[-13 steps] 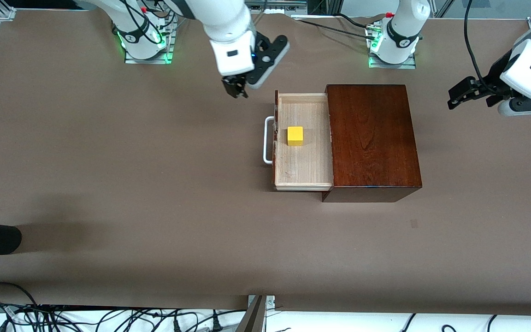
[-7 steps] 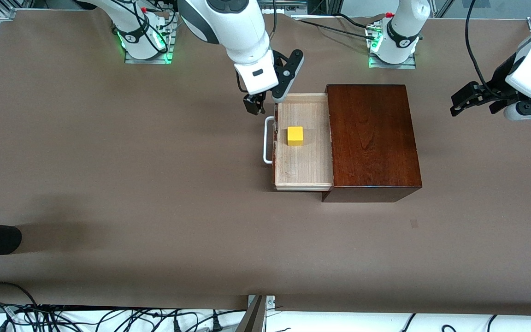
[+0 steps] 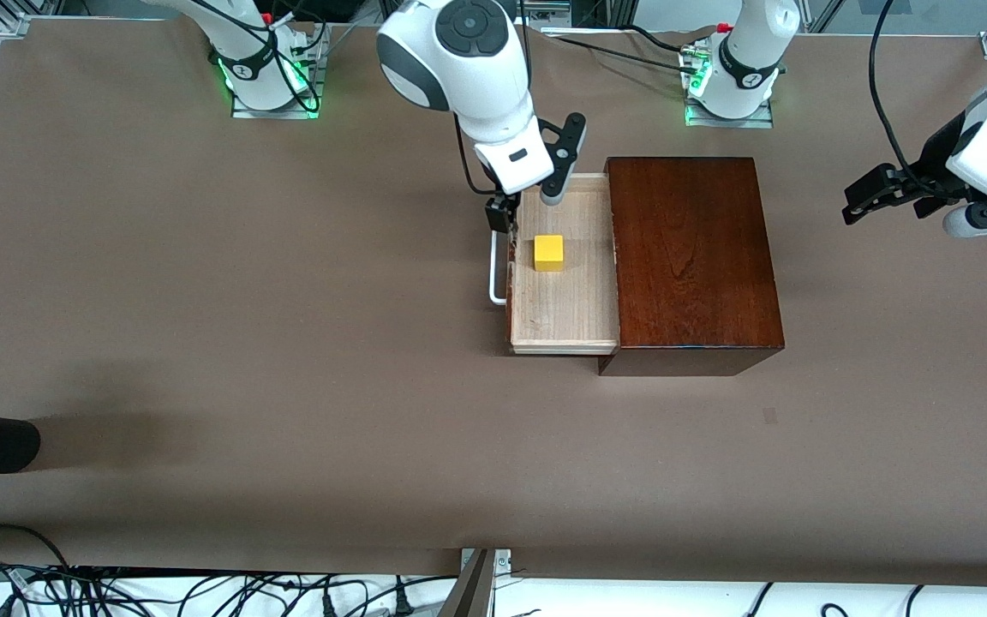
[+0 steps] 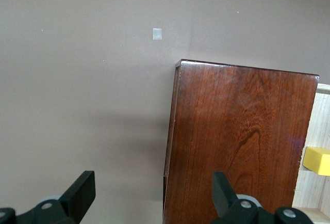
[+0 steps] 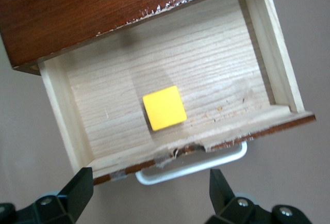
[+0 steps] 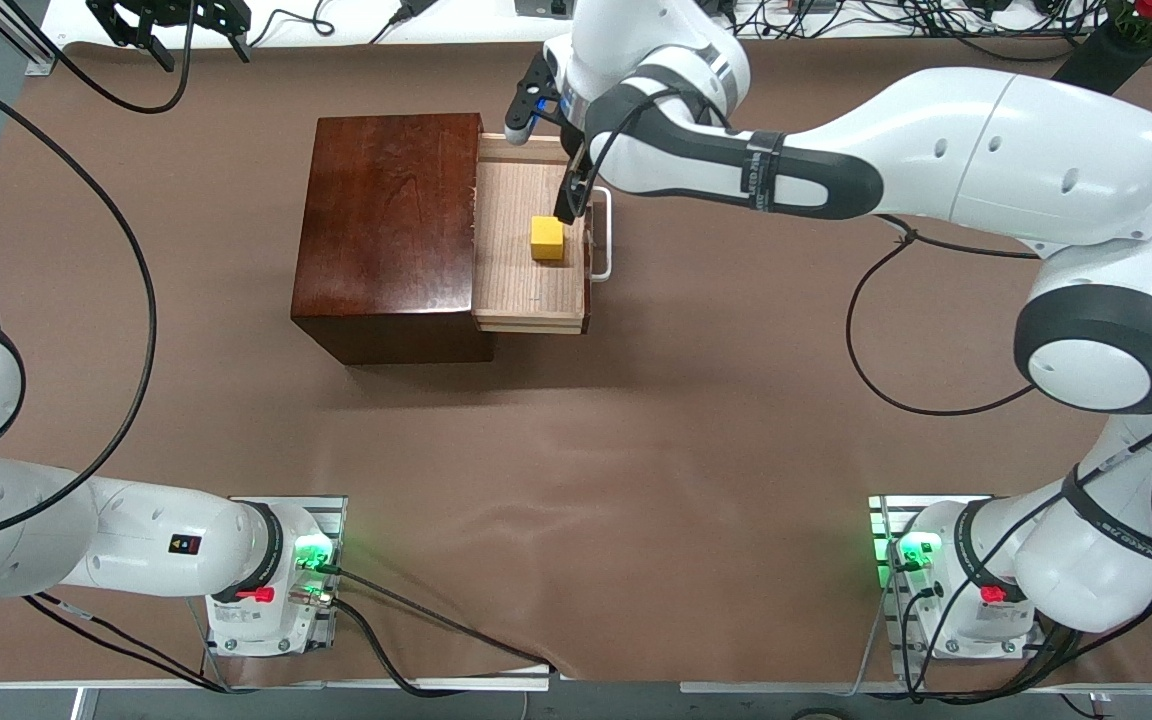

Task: Open drawer, take yellow block, close drawer
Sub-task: 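Lower the open right gripper over the yellow cube in the drawer, then close the right gripper on the yellow cube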

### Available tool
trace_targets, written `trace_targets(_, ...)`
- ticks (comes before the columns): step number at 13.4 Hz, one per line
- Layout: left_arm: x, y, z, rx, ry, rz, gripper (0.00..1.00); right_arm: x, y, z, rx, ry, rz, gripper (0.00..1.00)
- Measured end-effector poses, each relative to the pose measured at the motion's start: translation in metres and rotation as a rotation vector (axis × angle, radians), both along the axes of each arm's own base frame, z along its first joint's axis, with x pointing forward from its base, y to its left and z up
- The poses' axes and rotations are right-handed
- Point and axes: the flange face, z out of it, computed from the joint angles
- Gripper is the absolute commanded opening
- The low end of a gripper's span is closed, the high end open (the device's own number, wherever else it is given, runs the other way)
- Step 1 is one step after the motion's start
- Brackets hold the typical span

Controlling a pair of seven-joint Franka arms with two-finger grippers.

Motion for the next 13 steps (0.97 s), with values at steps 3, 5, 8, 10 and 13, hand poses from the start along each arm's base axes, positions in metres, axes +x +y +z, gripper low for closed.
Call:
trace_targets(3, 0.002, 0.000, 0.004, 0.000, -0.009, 0.001, 1.00, 0.003, 0.007, -0.015, 0.016, -0.013, 0.041, 1.00)
trace_targets(5, 0.003, 0.001, 0.008, -0.001, -0.018, 0.002, 1.00, 0.004, 0.011, -0.023, 0.027, -0.028, 0.079, 1.00)
trace_targets(8, 0.005, 0.002, 0.005, 0.000, -0.014, 0.004, 1.00, 0.007, 0.017, -0.043, 0.021, -0.055, 0.109, 1.00)
trace_targets(10, 0.008, 0.002, 0.001, 0.001, -0.006, 0.004, 1.00, 0.007, 0.023, -0.060, 0.023, -0.067, 0.124, 1.00)
trace_targets(13, 0.013, 0.001, -0.003, 0.002, -0.005, 0.005, 1.00, 0.002, 0.032, -0.079, 0.017, -0.075, 0.145, 1.00)
